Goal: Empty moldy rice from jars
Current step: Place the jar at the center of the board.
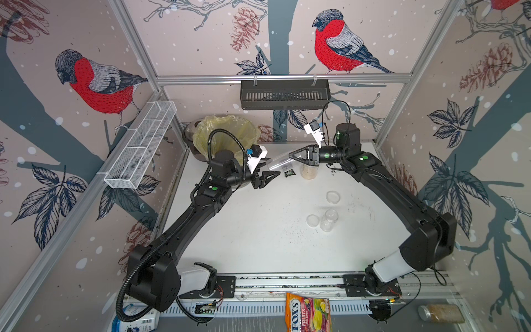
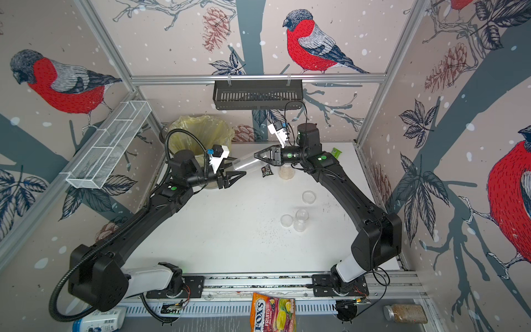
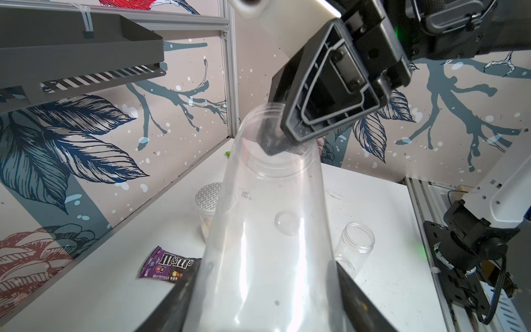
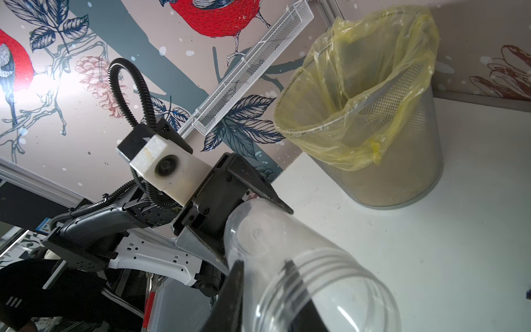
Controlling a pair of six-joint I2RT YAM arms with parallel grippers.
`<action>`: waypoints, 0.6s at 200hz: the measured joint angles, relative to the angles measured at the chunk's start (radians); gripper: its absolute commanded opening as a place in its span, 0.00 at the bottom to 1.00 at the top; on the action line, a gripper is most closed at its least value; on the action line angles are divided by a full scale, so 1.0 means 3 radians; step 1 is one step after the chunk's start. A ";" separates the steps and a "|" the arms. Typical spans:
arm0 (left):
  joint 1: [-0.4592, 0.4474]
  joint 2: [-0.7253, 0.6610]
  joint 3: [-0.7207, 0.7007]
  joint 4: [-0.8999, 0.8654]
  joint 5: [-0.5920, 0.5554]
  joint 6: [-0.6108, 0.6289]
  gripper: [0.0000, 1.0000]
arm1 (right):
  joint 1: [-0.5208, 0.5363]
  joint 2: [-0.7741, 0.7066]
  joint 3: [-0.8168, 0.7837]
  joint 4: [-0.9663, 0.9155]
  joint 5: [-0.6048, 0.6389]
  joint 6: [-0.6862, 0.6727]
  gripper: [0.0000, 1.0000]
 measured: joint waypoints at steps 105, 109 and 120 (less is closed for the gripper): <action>-0.0003 0.0033 0.0015 0.0114 -0.0233 0.0009 0.99 | -0.0086 0.0033 0.0221 -0.0819 0.0397 -0.0350 0.02; -0.0003 0.0034 0.0017 0.0114 -0.0238 0.0010 0.99 | -0.0107 0.0023 0.0223 -0.0866 0.0462 -0.0357 0.02; -0.0003 0.0042 0.0024 0.0114 -0.0248 0.0009 0.99 | -0.0128 -0.0001 0.0231 -0.0932 0.0557 -0.0375 0.02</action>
